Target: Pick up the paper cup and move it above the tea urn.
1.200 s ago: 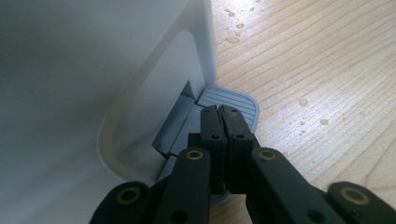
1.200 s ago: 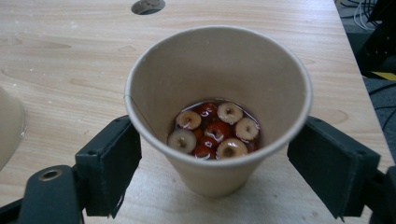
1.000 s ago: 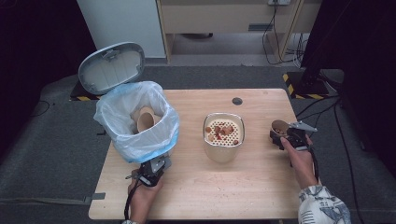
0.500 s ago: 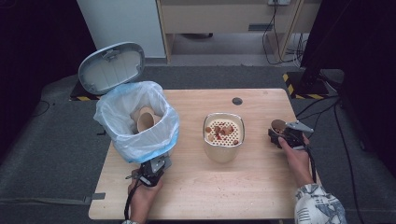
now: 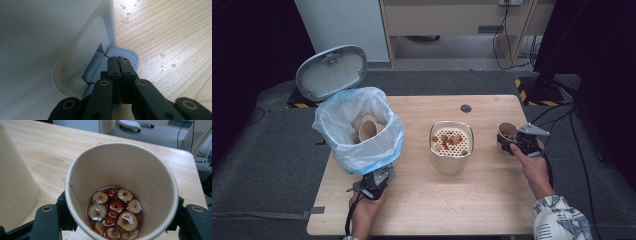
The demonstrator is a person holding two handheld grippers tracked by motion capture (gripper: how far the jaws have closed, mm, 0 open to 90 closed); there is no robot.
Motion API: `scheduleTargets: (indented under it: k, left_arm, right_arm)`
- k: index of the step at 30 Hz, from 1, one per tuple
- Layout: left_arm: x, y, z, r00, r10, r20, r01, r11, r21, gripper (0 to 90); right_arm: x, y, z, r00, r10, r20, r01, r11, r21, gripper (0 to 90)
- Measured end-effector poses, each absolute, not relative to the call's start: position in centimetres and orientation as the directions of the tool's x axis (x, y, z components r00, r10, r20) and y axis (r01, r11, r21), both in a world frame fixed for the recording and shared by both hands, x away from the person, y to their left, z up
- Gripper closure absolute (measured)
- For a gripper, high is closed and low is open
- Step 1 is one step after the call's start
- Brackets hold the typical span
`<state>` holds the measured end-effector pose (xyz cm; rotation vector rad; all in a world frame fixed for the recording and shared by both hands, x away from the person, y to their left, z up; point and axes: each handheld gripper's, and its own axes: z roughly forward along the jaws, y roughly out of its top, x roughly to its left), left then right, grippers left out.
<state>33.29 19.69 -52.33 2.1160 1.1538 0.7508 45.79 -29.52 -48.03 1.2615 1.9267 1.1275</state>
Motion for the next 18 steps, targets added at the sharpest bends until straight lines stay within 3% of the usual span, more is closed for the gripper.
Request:
scheduleTargets:
  k: [18]
  left_arm:
    - [33.3,19.7,-52.4,0.461,0.867,0.191,0.521,-0.439,0.732,87.8]
  right_arm:
    - [46.7,-27.9,-41.6,-0.487,0.868,-0.096,0.364,0.302,0.881,33.5]
